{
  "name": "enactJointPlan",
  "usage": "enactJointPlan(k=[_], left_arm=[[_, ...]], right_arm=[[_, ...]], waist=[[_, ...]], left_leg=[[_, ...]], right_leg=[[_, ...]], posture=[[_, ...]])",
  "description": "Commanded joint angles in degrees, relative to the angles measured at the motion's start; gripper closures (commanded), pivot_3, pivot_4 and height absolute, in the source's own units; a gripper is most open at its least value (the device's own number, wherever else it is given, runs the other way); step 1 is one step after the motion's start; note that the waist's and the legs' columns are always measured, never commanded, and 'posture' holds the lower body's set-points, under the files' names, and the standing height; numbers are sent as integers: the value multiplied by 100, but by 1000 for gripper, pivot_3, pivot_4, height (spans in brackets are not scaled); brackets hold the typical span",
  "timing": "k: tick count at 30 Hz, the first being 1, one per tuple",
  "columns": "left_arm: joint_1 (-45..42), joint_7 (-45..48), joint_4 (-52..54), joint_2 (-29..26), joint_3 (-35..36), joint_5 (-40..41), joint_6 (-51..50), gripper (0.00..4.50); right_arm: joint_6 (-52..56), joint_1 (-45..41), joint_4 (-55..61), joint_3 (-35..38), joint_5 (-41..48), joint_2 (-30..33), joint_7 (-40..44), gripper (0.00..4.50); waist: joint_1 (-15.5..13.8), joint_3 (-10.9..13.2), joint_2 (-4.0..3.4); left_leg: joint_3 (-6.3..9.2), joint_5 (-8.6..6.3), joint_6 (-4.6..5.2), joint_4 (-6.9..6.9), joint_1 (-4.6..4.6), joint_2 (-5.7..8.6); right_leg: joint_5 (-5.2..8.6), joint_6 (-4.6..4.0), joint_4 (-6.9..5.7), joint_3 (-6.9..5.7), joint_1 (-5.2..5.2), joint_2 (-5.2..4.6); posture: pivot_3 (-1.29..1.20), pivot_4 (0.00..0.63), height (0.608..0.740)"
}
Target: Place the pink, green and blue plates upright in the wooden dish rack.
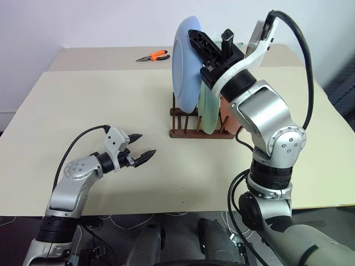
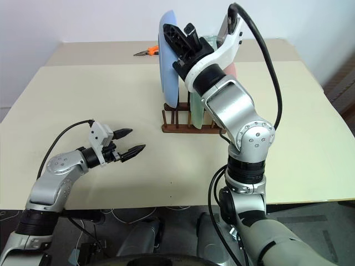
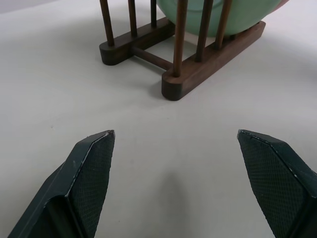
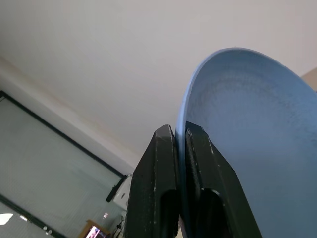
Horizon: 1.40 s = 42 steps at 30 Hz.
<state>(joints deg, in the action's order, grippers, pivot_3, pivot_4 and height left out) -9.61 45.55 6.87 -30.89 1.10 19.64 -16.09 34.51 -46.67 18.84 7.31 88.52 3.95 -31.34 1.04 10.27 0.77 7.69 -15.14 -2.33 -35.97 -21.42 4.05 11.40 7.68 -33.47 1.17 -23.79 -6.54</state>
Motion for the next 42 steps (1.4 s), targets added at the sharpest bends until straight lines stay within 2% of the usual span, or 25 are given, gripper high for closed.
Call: enactJointPlan(k=[1, 8, 11, 16, 17, 20, 22, 26, 28, 29, 30, 33, 35, 38, 42], left_arm=[[-88, -22, 132, 21, 14, 7, 18, 428], [-163, -138, 475, 4, 3, 84, -310, 428], [-205, -205, 638, 27, -21, 103, -486, 428], [-179, -244, 809, 34, 10, 162, -630, 428], [-153, -244, 838, 30, 17, 170, -639, 428], [-89, -243, 871, 31, 21, 168, -626, 428], [-89, -260, 890, 39, 5, 155, -641, 428], [-99, -291, 817, -41, 92, 77, -612, 428], [-69, -314, 668, -124, 233, 11, -516, 428], [-54, -344, 594, -157, 300, -19, -463, 428], [-26, -364, 488, -207, 387, -47, -398, 428], [9, -430, 320, -261, 442, -152, -281, 428], [63, -445, 179, -307, 526, -187, -193, 428], [149, -454, 15, -337, 601, -224, -48, 428], [318, -400, -111, -337, 663, -242, 164, 428]], right_arm=[[-143, 61, 47, 4, 64, -181, -130, 4414], [-204, 174, -723, 31, -386, -390, -40, 4414], [-150, -52, -1104, -22, -814, -298, 308, 3514], [148, -349, -881, -376, -1766, 192, 1109, 1065], [227, -394, -682, -470, -1944, 386, 1352, 1065], [317, -421, 351, -730, -2798, 1590, 2563, 1065], [322, -125, 803, -541, -3013, 2370, 3277, 1065], [466, 1477, 1103, 791, -3075, 4026, 4727, 1065], [515, 2483, 833, 1703, -3135, 4504, 5230, 506], [523, 2937, 652, 2114, -3149, 4635, 5456, 172], [436, 3423, 527, 2391, -3358, 4724, 5674, 37], [101, 4343, 181, 2647, -4002, 4836, 6210, 37], [-310, 4865, -102, 2463, -4625, 4790, 6484, 37], [-895, 5093, -582, 2087, -5312, 4689, 6778, 37], [-1377, 4968, -1054, 1646, -5831, 4531, 7046, 37]], waist=[[2, 0, 0], [9, 1, -2], [7, 2, -3], [10, 2, -4], [10, 2, -4], [-28, 4, -4], [-41, 1, 2], [-78, -11, 30], [-137, -8, 32], [-147, -5, 27], [-152, -3, 23], [-147, -3, 11], [-135, -3, 11], [-121, -2, 11], [-136, 0, 8]], left_leg=[[0, 0, 0, 0, 0, 0], [-1, 0, 0, 1, 0, 0], [-2, 0, 0, 0, -1, 1], [-4, 0, 0, 1, -1, 1], [-3, 0, 0, 3, -1, 0], [-3, 0, 0, 0, -10, 2], [-3, 0, 0, -3, -16, 5], [8, -4, 4, -5, -6, 2], [3, -4, 5, -9, -10, 6], [-8, -6, 7, -12, -7, 6], [-13, -6, 7, -13, -8, 6], [-24, -6, 9, -7, 0, 2], [-27, -7, 8, -8, 2, -1], [-30, -7, 7, -12, 2, -1], [-30, -7, 7, -12, 1, -1]], right_leg=[[0, 0, 0, 0, 0, 0], [0, 0, -1, 0, 0, 1], [-1, 0, -1, 1, 0, 1], [-1, 1, 1, 0, -3, 1], [-1, 2, 1, 0, -3, 1], [0, 2, 4, -1, -7, 0], [1, 4, 12, -2, -4, -2], [27, 16, 35, -20, 30, -9], [30, 14, 42, -19, 35, -21], [31, 14, 42, -13, 34, -23], [30, 13, 42, -9, 31, -24], [29, 12, 36, -4, 27, -22], [28, 12, 36, -5, 28, -19], [29, 12, 37, -3, 28, -22], [28, 12, 37, -3, 28, -24]], posture=[[0, 150, 740], [0, 150, 740], [0, 150, 740], [0, 150, 740], [0, 150, 740], [0, 150, 740], [0, 150, 740], [0, 150, 740], [0, 150, 740], [0, 150, 740], [0, 150, 740], [0, 150, 740], [0, 150, 740], [0, 150, 740], [0, 150, 740]])
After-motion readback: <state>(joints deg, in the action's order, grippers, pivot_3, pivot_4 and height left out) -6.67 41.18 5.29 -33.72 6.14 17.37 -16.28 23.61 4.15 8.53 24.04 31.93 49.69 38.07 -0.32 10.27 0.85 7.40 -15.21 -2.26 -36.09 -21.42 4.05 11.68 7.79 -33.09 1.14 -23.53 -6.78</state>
